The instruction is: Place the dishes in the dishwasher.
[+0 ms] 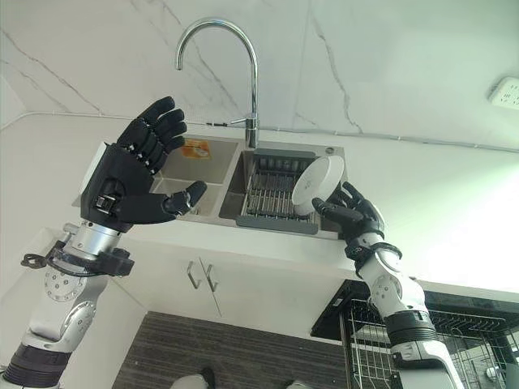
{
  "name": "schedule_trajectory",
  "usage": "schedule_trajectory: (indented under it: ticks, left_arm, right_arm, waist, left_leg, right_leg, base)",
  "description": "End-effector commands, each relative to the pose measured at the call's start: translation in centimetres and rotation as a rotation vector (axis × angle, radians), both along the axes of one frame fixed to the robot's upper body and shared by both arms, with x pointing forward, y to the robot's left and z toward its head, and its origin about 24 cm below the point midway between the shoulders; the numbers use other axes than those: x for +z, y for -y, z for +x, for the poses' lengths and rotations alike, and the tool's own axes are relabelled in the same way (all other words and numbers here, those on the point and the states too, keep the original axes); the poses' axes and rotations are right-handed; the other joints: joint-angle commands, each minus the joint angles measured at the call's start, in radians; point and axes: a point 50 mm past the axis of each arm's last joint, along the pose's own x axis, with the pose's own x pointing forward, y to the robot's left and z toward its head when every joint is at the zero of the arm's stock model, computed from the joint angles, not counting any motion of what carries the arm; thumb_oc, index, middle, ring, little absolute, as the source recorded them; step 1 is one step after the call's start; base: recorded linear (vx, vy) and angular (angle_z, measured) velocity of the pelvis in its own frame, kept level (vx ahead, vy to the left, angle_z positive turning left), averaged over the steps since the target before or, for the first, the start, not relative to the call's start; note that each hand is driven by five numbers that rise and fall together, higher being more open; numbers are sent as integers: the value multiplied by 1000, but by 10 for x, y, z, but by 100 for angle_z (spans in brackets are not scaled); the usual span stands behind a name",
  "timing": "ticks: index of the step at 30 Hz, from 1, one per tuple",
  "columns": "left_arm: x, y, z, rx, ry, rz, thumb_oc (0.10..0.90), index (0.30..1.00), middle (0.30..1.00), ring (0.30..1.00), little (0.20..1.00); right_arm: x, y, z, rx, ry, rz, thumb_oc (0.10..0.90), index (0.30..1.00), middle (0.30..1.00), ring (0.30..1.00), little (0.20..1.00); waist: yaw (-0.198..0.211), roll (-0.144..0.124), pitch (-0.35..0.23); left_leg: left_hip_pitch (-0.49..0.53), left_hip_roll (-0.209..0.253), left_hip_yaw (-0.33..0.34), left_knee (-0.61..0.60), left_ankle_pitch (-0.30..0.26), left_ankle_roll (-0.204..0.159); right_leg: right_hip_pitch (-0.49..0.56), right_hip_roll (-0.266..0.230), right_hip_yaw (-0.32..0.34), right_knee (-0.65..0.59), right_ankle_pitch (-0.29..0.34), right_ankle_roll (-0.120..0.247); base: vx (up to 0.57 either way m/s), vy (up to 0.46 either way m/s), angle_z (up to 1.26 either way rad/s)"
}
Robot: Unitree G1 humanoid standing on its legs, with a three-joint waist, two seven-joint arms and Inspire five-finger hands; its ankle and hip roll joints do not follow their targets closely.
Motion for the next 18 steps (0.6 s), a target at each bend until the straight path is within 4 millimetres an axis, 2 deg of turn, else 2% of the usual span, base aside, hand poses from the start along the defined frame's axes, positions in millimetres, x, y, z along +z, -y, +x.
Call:
schedule_trajectory:
  ticks: [1, 18]
  left_arm:
    - [49, 5, -1, -56, 222, -40, 800, 900, 900, 900, 900]
    - [47, 1, 2, -45, 190, -40, 800, 900, 900, 900, 900]
  right_arm:
    - [73, 6, 27, 0, 259, -5, 800, 900, 900, 900, 900]
    - [84, 18, 36, -11, 247, 23, 800, 900, 900, 900, 900]
  waist:
    - [1, -22, -61]
    - [22, -26, -65]
  left_leg:
    - [30, -19, -24, 96, -242, -14]
    - [32, -23, -35, 96, -238, -14]
  right_leg:
    - [120, 14, -14, -87, -119, 63]
    - [132, 12, -22, -87, -127, 60]
  base:
    - [25, 16, 5]
    - [3, 2, 1]
